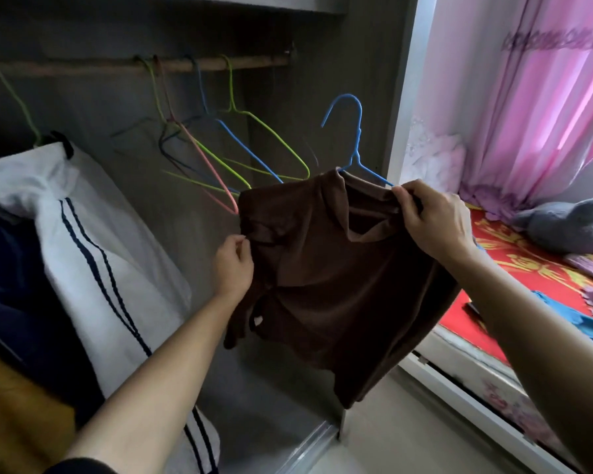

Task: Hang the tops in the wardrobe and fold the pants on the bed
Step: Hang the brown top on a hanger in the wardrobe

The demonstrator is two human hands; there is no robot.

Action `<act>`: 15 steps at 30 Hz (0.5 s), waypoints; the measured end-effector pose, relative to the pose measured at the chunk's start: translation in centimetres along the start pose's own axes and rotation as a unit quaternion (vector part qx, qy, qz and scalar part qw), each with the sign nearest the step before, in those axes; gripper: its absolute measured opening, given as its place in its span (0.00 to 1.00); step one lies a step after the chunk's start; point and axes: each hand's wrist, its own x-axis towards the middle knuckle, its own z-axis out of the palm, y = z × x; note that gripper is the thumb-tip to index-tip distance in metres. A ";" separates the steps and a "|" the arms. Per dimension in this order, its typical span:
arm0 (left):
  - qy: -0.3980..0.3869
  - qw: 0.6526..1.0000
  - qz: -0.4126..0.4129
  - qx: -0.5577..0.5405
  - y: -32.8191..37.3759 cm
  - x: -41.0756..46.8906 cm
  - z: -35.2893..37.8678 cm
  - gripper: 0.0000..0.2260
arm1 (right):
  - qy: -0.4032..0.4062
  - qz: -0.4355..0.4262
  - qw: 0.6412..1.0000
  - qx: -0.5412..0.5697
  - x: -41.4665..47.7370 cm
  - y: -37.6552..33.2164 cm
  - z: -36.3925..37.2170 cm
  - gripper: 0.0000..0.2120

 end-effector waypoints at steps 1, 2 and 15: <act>-0.025 1.000 0.015 0.012 -0.2 -0.2 -0.2 0.08 | -0.003 0.003 1.000 -0.004 -0.1 0.0 0.0 0.13; -0.038 0.999 0.018 0.013 -0.3 -0.4 -0.2 0.07 | -0.005 0.000 1.000 -0.008 -0.2 -0.1 0.0 0.13; 0.040 0.997 0.040 0.055 -2.2 5.2 -7.0 0.07 | 0.017 0.012 0.999 0.035 -1.6 -1.6 -1.4 0.22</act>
